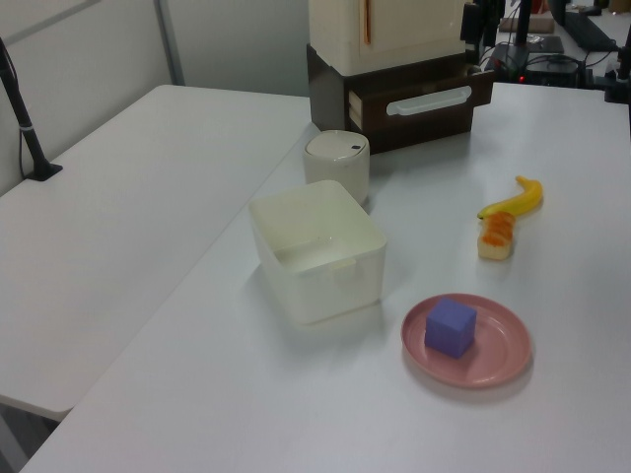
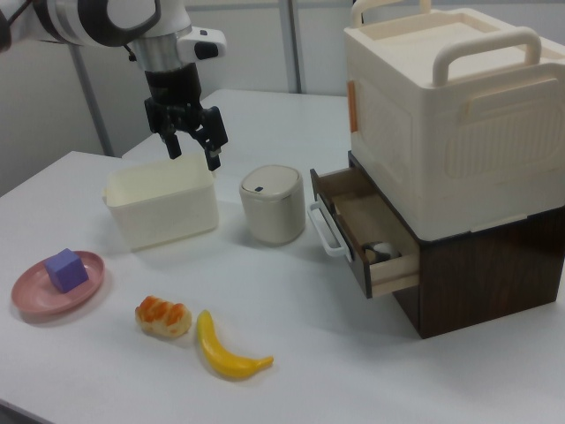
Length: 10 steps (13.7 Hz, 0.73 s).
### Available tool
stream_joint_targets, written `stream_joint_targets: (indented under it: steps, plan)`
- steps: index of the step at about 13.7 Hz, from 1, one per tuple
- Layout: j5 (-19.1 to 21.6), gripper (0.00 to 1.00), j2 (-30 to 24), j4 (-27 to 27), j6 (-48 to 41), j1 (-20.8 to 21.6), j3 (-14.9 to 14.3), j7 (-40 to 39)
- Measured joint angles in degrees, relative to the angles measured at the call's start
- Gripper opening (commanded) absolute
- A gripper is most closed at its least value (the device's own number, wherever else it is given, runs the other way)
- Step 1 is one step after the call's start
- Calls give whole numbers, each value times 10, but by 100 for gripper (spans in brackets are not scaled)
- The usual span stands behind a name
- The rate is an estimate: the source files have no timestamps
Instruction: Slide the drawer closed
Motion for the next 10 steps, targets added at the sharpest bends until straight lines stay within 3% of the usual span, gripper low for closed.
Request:
stream_joint_targets:
  steps: [10]
  plan:
    - [0,100,0,0,-44,0,-2,0]
